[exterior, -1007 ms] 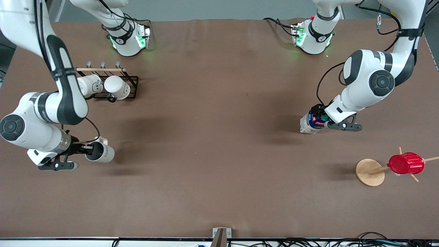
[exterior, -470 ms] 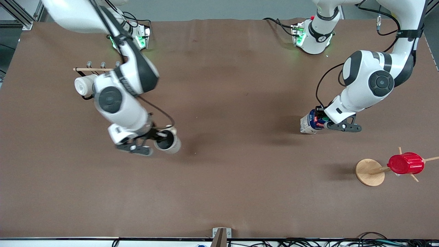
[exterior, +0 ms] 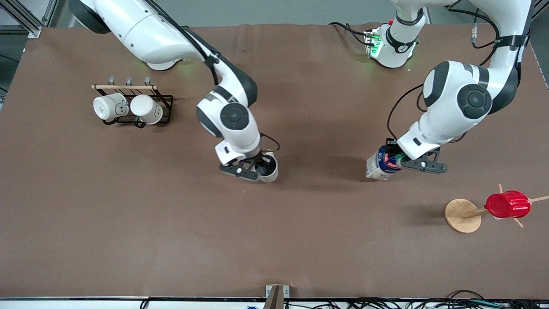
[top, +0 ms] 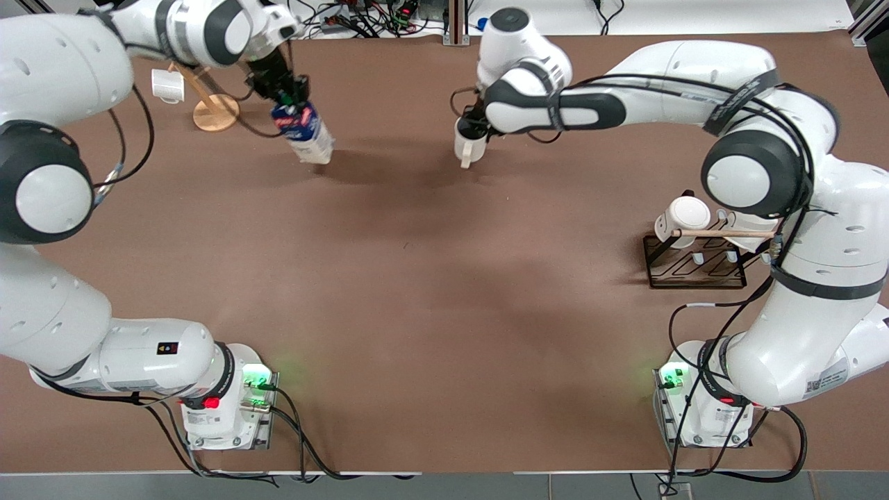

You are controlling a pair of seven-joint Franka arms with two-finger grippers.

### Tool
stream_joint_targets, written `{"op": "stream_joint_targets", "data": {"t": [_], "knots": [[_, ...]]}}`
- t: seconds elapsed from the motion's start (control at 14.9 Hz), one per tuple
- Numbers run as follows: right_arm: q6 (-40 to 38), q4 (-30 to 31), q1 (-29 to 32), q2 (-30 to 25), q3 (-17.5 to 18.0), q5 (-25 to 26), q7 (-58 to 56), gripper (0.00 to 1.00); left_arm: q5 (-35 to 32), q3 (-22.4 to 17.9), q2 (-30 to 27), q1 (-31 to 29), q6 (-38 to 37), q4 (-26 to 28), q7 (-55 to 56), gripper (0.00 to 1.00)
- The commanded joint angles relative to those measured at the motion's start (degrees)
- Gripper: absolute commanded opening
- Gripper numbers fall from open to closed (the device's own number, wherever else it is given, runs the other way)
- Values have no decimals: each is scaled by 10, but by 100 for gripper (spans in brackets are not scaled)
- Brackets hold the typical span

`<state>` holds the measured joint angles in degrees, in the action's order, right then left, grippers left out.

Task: Place cup and milk on table
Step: 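Carry the mug and milk carton toward the table middle with both grippers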

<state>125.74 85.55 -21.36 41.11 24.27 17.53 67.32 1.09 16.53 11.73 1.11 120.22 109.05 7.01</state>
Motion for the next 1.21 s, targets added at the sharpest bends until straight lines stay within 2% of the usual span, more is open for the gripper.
{"op": "stream_joint_targets", "data": {"t": [0.0,0.34,0.54,0.6,0.67,0.74,0.81,0.87,1.07,1.14], "knots": [[-6,-13,-21,5,9,17,33,0,10,5,75,46,-59,-137,66,22],[-2,-11,-39,27,10,61,78,2,-18,4,151,135,-59,-203,207,22],[8,-9,-39,33,10,67,80,3,-34,6,148,149,-59,-185,236,23],[7,-9,-39,33,10,67,78,11,-34,6,147,155,-59,-184,239,23],[6,-9,-36,32,10,67,77,36,-34,6,147,161,-59,-184,246,23],[6,-9,-35,32,10,67,77,68,-34,6,148,163,-59,-184,254,23],[6,-9,-34,31,10,68,77,95,-34,6,148,173,-58,-184,259,22],[6,-9,-33,30,10,68,77,100,-34,6,149,180,-53,-186,264,22],[-13,-7,-21,5,11,65,75,100,-49,6,154,188,-39,-190,284,23],[-53,-8,-11,-18,11,65,69,100,-54,6,156,194,-32,-190,290,23]]}}
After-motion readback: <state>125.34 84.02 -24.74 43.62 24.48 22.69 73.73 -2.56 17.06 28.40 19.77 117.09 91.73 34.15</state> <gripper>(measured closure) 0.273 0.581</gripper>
